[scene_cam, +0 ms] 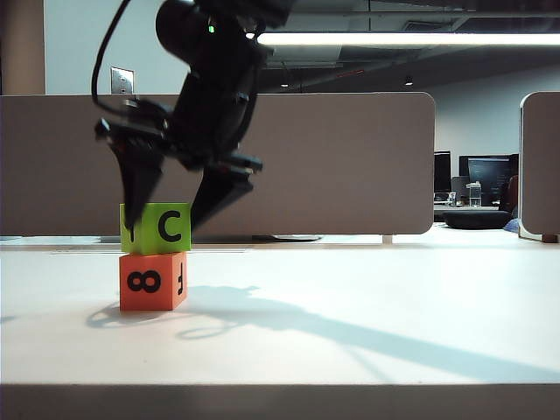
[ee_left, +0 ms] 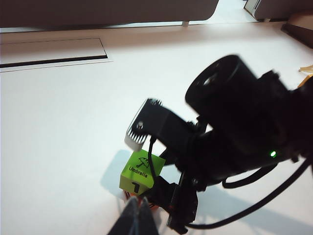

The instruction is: Stack the letter block on the right onto the letter block on the left.

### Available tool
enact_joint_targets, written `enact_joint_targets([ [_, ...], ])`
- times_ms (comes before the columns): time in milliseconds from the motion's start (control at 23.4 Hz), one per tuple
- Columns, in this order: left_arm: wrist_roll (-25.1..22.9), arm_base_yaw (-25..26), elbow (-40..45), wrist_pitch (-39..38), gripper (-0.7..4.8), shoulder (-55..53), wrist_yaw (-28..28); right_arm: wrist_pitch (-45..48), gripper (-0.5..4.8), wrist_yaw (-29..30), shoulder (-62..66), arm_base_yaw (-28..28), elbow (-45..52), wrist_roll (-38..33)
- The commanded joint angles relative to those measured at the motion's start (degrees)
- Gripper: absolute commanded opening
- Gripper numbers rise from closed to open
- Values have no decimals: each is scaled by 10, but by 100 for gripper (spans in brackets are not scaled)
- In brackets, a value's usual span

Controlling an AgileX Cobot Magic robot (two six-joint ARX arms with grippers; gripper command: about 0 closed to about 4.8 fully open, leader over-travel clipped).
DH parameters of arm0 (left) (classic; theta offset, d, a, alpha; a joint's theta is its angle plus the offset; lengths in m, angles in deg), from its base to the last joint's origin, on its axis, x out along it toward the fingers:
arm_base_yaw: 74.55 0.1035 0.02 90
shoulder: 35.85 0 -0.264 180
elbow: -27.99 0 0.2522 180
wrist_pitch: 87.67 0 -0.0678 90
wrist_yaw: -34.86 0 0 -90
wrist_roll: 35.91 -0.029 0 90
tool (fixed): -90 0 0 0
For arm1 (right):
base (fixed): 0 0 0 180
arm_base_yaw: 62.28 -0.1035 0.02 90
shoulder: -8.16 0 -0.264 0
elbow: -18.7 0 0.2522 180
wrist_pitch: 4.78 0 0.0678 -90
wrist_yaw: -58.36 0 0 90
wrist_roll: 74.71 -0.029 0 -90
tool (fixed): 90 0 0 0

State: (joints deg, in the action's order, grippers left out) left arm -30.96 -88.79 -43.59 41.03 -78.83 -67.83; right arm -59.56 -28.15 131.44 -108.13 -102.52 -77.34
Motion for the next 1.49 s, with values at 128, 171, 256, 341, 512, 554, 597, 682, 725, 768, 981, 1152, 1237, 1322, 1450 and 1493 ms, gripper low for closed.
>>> enact_joint_targets([
  [128, -2, 0, -2, 3, -6, 1, 0, -41, 383, 2, -7, 0, -62, -3],
  [171, -2, 0, -2, 3, -6, 1, 0, -53, 385, 1, -7, 0, -75, -3],
  [256, -2, 0, -2, 3, -6, 1, 0, -78, 392, -1, -8, 0, -104, -3],
  [341, -5, 0, -2, 3, -6, 1, 0, -110, 391, 0, -12, 3, -140, 26],
  [512, -30, 0, -2, 5, -6, 1, 1, -142, 315, 5, -42, 11, -155, 33],
  [554, -53, -1, -2, 9, -5, 1, 0, -158, 225, 1, -59, 14, -155, 33],
  [597, -58, -1, -2, 9, -6, 1, 0, -168, 192, -4, -69, 17, -155, 33],
  [682, -61, -1, -2, 11, -6, 2, 1, -205, 152, -24, -95, 28, -155, 26],
  [725, -61, -1, -2, 11, -6, 2, 1, -214, 124, -28, -102, 33, -155, 19],
  [768, -61, -1, -2, 12, -6, 2, 1, -230, 86, -27, -114, 42, -154, 10],
  [981, -67, -17, -1, 17, -6, 2, 31, -321, -6, -25, -179, 71, -151, 29],
  [1152, -66, -27, -1, 16, -6, 5, 35, -319, -6, -45, -246, 76, -141, 29],
  [1237, -64, -27, -1, 16, -6, 5, 35, -302, -6, -60, -288, 75, -129, 29],
  [1322, -64, -27, -1, 16, -6, 5, 40, -282, -6, -65, -330, 74, -113, 29],
  [1450, -65, -34, 11, 21, -6, 16, 43, -224, -6, -66, -435, 74, -34, 29],
  [1493, -65, -38, 14, 21, -6, 19, 40, -213, -6, -66, -456, 74, -12, 29],
])
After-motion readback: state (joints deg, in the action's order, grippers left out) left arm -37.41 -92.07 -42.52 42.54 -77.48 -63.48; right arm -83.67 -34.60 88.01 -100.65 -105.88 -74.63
